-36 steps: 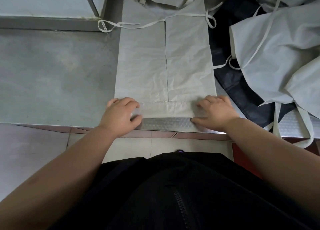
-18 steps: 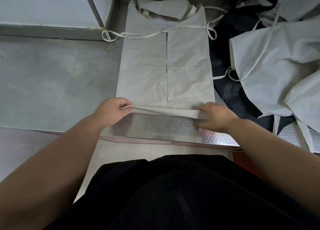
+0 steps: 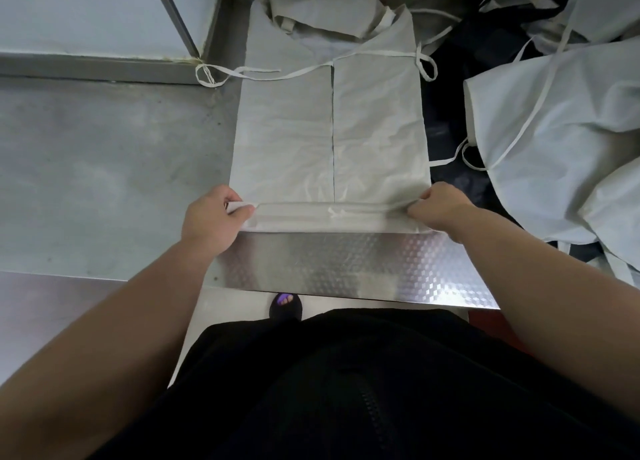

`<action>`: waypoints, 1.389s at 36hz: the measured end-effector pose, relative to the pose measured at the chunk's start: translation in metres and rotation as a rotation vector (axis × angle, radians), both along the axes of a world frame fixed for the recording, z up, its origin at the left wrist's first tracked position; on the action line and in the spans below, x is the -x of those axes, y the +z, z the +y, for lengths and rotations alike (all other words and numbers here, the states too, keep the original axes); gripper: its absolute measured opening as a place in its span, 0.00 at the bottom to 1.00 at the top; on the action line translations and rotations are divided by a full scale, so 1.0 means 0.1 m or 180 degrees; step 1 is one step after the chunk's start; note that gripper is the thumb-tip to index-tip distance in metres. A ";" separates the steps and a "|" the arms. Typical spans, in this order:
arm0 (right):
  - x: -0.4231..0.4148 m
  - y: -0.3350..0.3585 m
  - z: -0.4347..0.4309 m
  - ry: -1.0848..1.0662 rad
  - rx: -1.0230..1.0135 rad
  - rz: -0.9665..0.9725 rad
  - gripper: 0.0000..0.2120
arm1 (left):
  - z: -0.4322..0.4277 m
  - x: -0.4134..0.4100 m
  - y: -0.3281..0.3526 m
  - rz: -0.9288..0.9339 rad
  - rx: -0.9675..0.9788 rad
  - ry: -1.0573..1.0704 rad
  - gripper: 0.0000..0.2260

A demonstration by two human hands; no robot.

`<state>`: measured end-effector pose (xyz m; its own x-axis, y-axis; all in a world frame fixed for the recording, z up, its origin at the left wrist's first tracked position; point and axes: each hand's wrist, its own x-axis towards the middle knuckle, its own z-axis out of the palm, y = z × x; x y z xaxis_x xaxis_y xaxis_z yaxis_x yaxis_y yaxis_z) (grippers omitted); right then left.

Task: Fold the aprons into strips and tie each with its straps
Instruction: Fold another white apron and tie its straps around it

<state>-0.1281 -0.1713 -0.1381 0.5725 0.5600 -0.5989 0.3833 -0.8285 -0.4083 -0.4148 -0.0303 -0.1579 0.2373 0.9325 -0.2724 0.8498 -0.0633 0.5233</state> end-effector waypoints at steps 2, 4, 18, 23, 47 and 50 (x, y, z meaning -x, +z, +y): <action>0.03 0.02 0.01 -0.0001 0.0049 0.0005 0.10 | 0.04 0.00 0.00 0.0083 0.0062 -0.0035 0.08; 0.06 0.03 0.00 0.0096 0.0064 0.0010 0.10 | 0.05 -0.01 0.00 0.0149 0.0098 -0.0094 0.08; 0.14 -0.09 -0.05 -0.0188 -0.0076 -0.0593 0.13 | 0.15 -0.05 -0.05 0.0244 0.0112 -0.0162 0.08; 0.14 -0.12 -0.15 0.0731 0.0132 -0.1652 0.12 | 0.08 0.00 -0.08 0.0380 -0.0300 -0.0191 0.08; -0.10 -0.03 -0.13 0.0739 -0.0512 -0.0364 0.19 | 0.34 0.11 0.07 0.0149 0.0009 -0.1314 0.07; -0.12 0.08 -0.06 0.0578 -0.0362 0.0114 0.19 | 0.41 0.06 0.08 -0.0093 0.0375 -0.0894 0.11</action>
